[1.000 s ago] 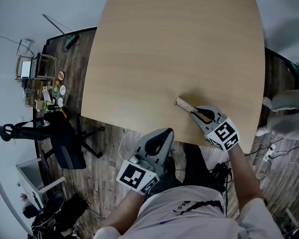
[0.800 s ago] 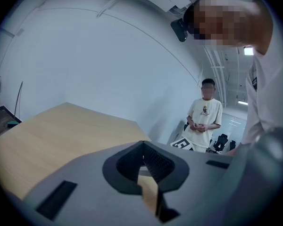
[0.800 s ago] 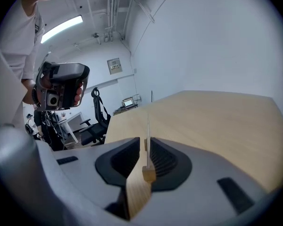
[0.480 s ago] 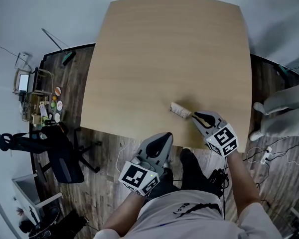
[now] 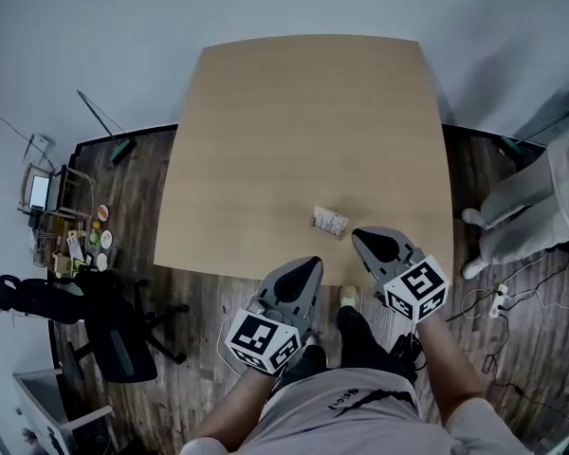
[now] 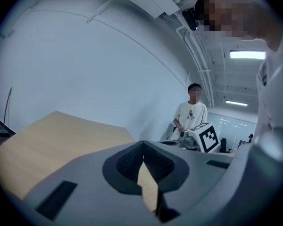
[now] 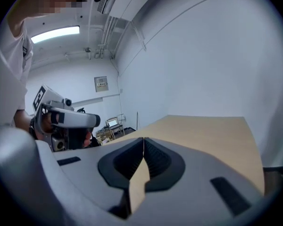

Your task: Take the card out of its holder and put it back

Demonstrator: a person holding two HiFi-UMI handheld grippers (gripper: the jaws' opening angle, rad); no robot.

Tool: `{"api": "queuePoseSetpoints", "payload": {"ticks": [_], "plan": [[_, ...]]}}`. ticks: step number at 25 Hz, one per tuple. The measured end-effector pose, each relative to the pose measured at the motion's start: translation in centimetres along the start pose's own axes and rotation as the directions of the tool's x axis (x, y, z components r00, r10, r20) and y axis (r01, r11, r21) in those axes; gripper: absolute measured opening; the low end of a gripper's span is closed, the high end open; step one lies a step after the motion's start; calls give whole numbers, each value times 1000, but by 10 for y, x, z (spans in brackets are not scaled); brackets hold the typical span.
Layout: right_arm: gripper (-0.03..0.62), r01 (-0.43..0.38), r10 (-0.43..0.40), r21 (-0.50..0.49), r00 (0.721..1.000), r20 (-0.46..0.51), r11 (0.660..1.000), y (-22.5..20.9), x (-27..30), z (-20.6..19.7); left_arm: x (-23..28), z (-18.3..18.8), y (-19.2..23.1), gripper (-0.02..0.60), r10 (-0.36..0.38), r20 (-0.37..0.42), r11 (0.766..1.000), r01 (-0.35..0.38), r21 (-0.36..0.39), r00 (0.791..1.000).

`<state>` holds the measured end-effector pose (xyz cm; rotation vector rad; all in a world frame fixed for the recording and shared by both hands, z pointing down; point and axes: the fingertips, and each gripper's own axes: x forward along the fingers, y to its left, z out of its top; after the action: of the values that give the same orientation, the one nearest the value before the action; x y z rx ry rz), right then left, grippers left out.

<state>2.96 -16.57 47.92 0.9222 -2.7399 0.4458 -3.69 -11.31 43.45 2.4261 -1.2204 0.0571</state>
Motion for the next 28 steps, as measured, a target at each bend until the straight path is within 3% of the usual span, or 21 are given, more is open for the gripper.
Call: {"api": "queuePoseSetpoints", "payload": {"ticks": [5, 15, 28], "plan": [[15, 16, -17, 24, 998, 58, 1000, 36, -22, 31, -18, 20, -16, 12, -32, 36, 999, 31, 30, 999], [12, 69, -63, -34, 987, 146, 997, 85, -58, 87, -47, 54, -40, 12, -84, 97, 993, 76, 85, 992], [12, 91, -74, -79, 978, 196, 993, 119, -74, 105, -76, 68, -56, 12, -118, 138, 987, 101, 126, 983]]}}
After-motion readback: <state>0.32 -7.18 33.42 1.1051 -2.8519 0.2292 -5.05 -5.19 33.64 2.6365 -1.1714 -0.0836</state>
